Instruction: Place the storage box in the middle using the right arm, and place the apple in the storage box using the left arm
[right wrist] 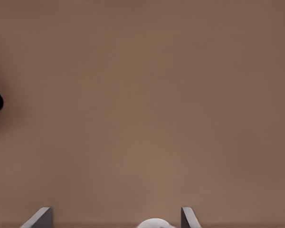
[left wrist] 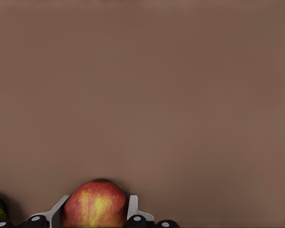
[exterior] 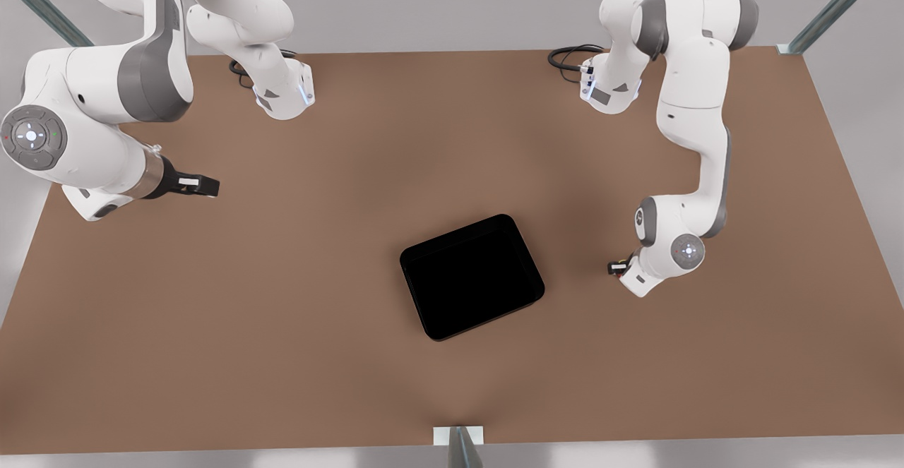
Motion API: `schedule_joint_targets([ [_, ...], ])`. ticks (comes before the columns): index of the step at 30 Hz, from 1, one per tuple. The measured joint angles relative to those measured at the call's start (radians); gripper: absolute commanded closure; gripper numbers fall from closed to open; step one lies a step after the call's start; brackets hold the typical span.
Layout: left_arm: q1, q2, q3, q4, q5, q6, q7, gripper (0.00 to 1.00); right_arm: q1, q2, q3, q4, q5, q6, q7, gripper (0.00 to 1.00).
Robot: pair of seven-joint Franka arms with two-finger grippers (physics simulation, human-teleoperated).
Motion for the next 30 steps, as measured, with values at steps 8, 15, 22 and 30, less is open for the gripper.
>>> schedule_joint_targets([
  [8, -0.089, -0.077, 0.001, 0.102, 0.006, -0.118, -0.087, 0.43, 0.000, 0.009, -0.001, 0.001, 0.004, 0.000, 0.001, 0.00],
  [15, -0.402, 0.026, -0.002, 0.474, 0.009, -0.330, -0.302, 0.42, -0.001, 0.012, -0.003, 0.001, 0.006, 0.000, 0.000, 0.00],
  [22, -0.425, 0.168, -0.005, 0.687, 0.006, -0.429, -0.501, 0.00, -0.001, 0.012, -0.004, 0.001, 0.007, 0.002, -0.003, 0.00],
  [30, -0.066, -0.299, -0.005, 0.708, 0.118, -0.904, -0.369, 0.00, -0.001, 0.011, -0.004, 0.000, 0.007, 0.003, -0.006, 0.00],
])
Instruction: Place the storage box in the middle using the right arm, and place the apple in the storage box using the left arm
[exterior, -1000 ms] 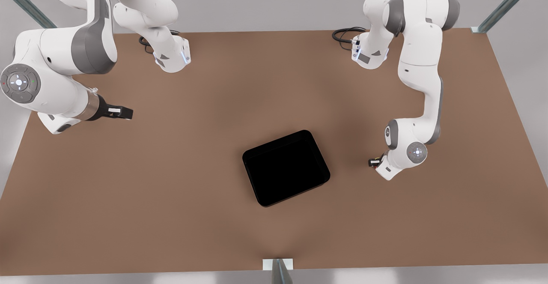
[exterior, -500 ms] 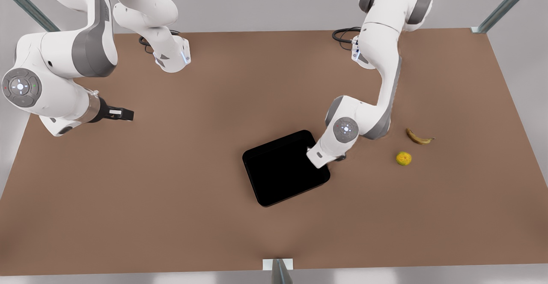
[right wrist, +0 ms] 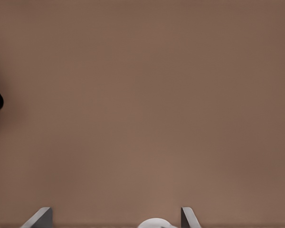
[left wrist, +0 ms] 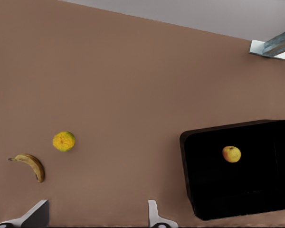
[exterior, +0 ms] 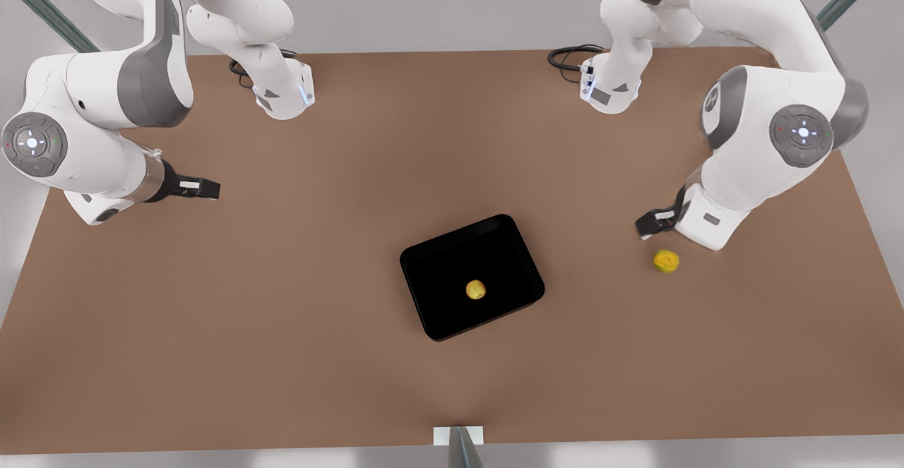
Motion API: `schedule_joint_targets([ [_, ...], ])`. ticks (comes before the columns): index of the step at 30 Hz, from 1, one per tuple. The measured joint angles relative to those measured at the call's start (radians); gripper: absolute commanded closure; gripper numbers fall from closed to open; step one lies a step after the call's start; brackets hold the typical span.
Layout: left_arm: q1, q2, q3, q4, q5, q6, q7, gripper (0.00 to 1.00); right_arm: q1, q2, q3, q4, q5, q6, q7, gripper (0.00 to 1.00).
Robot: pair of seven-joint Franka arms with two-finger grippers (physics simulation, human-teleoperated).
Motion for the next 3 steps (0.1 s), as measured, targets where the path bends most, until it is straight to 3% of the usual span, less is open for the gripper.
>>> schedule_joint_targets([
  [3, 0.050, -0.067, -0.065, -0.052, 0.055, -0.074, 0.051, 0.00, 0.000, 0.001, 0.000, -0.001, -0.001, 0.001, -0.001, 0.00],
])
